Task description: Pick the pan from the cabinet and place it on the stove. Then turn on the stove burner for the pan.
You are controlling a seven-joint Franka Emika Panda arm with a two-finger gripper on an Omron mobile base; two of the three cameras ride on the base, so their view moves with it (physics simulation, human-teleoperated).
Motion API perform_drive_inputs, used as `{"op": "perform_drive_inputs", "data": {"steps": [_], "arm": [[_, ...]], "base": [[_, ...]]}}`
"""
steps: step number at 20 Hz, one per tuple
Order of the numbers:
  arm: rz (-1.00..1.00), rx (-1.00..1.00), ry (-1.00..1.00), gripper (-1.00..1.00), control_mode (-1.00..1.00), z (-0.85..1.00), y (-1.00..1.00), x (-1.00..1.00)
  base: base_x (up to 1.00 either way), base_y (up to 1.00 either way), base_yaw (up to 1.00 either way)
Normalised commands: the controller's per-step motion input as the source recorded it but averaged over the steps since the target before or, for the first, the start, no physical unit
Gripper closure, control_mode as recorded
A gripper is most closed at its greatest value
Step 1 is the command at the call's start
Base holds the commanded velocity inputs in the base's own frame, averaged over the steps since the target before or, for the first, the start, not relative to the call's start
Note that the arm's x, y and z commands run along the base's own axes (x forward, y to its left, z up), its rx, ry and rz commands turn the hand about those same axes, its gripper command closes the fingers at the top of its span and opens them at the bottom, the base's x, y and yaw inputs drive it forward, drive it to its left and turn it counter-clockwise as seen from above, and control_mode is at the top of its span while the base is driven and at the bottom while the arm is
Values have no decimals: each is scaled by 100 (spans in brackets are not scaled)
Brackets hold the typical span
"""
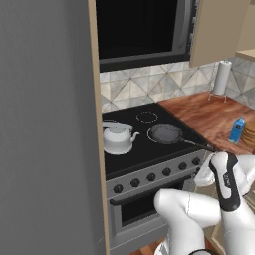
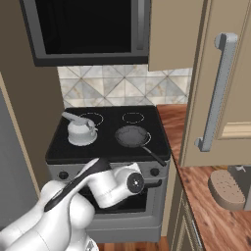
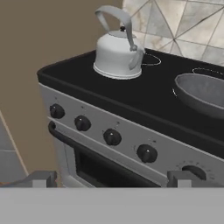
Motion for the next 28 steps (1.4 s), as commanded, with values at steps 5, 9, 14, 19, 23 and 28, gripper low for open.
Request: {"op": "perform_drive_inputs", "data": {"steps": [5,9,14,19,23,28], "arm": [[0,5,-10,-100,-100,-50,41,12],[0,8,-10,-100,-100,-44,41,22],[2,10,-12,-100,-100,-38,40,27],[1,5,-9,-100,-100,-37,51,28],[0,1,-3,-100,-100,-32,55,29],[0,2,-2,-100,-100,-20,28,20]], "base": [[0,0,0],[0,0,0],[0,0,0],[0,0,0],[0,0,0],[0,0,0]]}}
